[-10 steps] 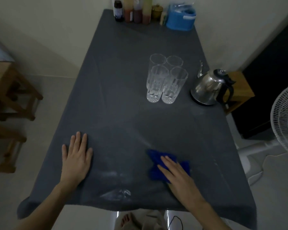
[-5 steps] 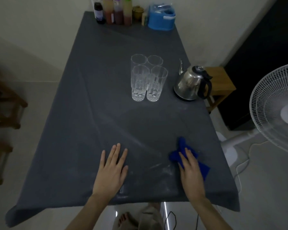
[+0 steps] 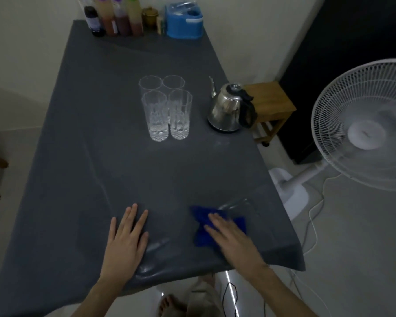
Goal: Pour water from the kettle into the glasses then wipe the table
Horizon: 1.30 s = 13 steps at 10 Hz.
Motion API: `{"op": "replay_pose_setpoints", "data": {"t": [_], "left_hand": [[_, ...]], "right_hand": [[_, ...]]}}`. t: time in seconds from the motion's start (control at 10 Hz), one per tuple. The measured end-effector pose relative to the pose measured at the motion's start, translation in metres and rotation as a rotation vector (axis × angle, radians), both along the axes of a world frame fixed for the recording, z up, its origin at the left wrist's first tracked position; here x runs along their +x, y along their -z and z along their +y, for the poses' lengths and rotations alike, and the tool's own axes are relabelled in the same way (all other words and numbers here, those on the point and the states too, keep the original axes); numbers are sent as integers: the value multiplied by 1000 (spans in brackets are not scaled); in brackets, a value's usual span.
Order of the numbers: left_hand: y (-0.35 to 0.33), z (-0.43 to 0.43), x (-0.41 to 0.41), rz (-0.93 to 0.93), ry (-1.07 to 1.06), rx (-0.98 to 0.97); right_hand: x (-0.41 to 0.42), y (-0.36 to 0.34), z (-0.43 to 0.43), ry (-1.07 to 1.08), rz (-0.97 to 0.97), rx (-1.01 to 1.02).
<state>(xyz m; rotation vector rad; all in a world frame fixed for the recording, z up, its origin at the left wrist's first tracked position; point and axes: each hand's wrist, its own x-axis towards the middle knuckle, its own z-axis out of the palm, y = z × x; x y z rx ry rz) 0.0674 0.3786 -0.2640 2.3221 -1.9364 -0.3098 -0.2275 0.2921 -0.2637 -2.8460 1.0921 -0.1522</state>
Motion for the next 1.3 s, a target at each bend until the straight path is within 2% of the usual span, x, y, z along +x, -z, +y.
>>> {"op": "replay_pose_setpoints", "data": {"t": [0.1,0.2,0.3,0.4,0.5,0.6,0.8,0.9,1.0,1.1,1.2,1.3], "left_hand": [[-1,0,-3,1,-5,-29],[1,0,-9,-18,-28,-54],[4,-3,-17,-32,-93,-61],[1,-14,-30,-8,-149,-60],[-1,-35,-45,83,-118,-100],[-5,-63,-60,187,-62,-146],[-10,-95,-84,193,78,-125],[-4,-95,-90,114,96,-84],[-3,-93,-92,38,100,-75],[-13,-92,-90,32,110,-23],[-32,-98,-75,-11,140,-49],[-55,-110,-58,-29,92,-66]], "right_hand": [[-66,-7,-26,341,-61,31],[-95,-13,-43,546,-53,105],[-76,-9,-51,544,-110,103],[-22,-3,-48,488,-231,173],[36,1,-40,312,-313,202],[63,3,-28,136,-270,187],[-9,5,-29,101,-156,112],[-61,7,-40,254,-115,79],[-89,2,-49,378,-94,128],[-92,-13,-52,324,-88,86],[-82,-31,-54,306,-87,-20],[-57,-61,-72,240,-98,10]]}}
